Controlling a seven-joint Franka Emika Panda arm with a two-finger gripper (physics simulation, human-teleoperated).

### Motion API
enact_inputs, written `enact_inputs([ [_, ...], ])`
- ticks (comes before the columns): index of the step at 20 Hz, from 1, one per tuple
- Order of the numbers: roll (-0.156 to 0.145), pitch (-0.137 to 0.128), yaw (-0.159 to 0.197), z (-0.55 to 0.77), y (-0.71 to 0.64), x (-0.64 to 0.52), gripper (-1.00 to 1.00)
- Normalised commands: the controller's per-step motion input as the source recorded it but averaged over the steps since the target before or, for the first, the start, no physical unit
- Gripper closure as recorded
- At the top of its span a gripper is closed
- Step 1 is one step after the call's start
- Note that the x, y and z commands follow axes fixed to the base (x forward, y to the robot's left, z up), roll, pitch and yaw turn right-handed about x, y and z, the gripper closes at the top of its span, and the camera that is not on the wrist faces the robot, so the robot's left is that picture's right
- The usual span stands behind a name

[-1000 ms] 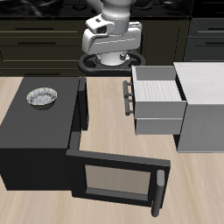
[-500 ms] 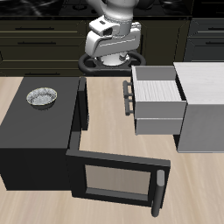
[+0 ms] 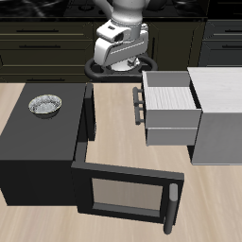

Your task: Close the top drawer of the white cabinet and place the bowl in the middle drawer

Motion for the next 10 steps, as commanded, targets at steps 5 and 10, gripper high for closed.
enact_inputs([
  [5, -0.035, -0.008, 0.125, -0.04, -0.09, 0.08, -1.0],
  [10, -0.058, -0.034, 0.124, 0.02, -0.08, 0.09, -1.0],
])
